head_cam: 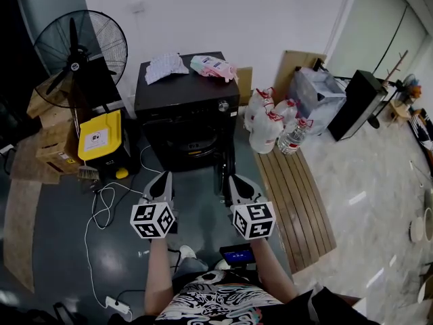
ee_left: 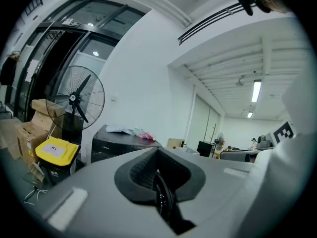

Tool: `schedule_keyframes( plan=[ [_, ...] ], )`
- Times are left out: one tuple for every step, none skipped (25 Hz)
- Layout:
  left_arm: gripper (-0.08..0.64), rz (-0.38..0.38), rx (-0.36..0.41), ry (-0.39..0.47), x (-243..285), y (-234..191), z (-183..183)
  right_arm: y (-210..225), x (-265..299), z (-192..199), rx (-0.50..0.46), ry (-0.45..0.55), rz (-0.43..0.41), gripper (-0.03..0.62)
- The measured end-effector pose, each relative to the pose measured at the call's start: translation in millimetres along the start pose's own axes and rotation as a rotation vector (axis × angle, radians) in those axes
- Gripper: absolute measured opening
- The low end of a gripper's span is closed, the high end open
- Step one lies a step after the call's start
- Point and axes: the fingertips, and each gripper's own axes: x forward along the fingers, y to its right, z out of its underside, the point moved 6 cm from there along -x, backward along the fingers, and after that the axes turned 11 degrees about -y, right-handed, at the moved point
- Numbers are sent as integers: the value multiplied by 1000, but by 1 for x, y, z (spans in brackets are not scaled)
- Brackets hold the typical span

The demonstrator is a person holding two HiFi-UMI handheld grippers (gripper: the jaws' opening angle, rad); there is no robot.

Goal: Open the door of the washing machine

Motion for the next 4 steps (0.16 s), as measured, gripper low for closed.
schedule_keyframes(
  plan=[
    [0, -3, 1, 0, 0, 0, 0, 0, 0, 0, 0, -1, -2, 2],
    [0, -6, 2, 0, -1, -1, 1, 0, 1, 1, 0, -3, -3, 2],
    [0, -10, 4, 1, -1, -2, 1, -1, 2, 2, 0, -4, -5, 2],
    [0, -14, 5, 1, -1, -2, 2, -1, 2, 2, 0, -6, -6, 2]
  ],
)
